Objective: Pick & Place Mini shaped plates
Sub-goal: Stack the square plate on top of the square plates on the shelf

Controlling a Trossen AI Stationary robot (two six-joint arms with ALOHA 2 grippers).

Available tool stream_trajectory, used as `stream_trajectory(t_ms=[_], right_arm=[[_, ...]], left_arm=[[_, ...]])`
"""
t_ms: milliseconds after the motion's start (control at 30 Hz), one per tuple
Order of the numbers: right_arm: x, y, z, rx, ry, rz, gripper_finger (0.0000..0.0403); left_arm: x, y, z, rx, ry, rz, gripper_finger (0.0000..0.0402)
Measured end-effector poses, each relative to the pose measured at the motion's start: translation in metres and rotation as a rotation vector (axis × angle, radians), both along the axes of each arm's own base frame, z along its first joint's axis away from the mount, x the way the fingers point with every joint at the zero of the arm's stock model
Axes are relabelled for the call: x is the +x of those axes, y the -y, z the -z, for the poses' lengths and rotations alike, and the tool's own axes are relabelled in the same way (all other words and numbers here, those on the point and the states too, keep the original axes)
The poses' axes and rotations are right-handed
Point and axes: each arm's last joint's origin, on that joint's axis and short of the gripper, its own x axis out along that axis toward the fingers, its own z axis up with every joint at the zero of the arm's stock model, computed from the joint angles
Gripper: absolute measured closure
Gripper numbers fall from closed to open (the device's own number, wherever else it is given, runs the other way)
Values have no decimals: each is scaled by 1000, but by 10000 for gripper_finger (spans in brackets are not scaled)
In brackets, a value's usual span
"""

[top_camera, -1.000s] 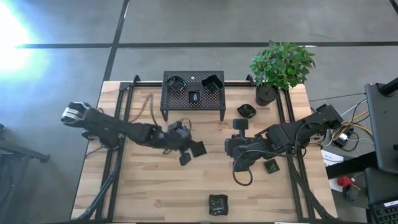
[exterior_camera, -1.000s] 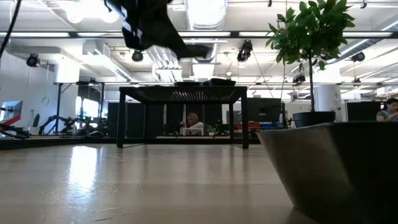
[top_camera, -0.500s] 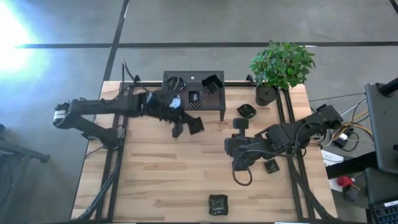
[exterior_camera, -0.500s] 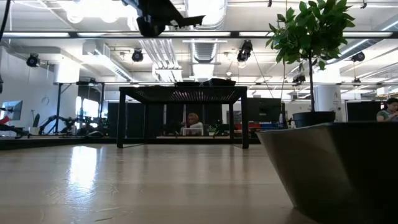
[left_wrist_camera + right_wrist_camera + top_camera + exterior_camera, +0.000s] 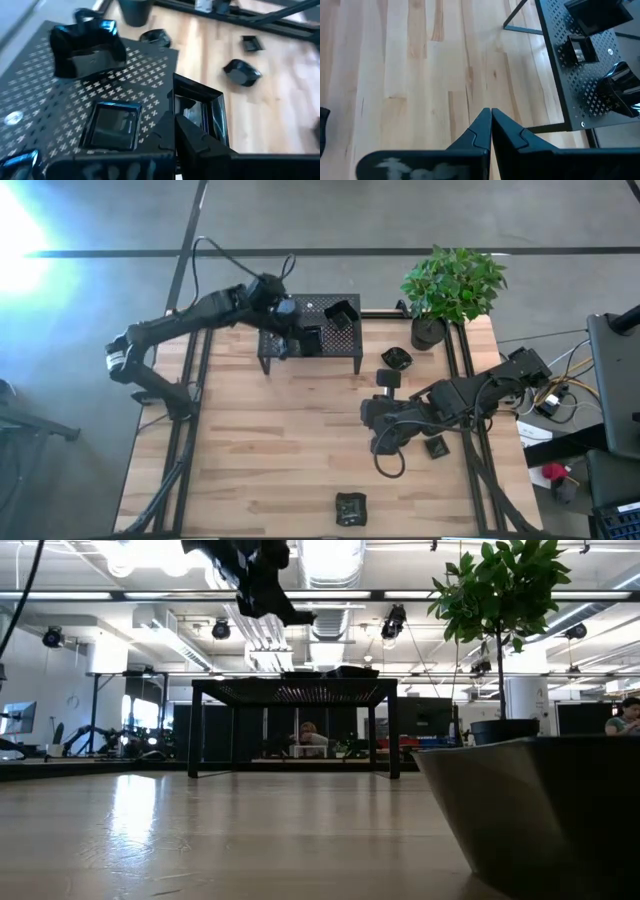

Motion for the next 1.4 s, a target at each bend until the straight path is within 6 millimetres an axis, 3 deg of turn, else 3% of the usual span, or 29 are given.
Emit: stream_trajectory(t_ms=[267,667,1400], right_arm=[[0,0,0,8,8,7,394],[1,0,-1,-7,25,19,394],[1,0,-1,-7,31,20,394]], left_arm=[[7,-47,17,-65,-18,29,401],[14,-96,37,-142,-71,44,401],[13,-103,46,-113,-147,-17,391]])
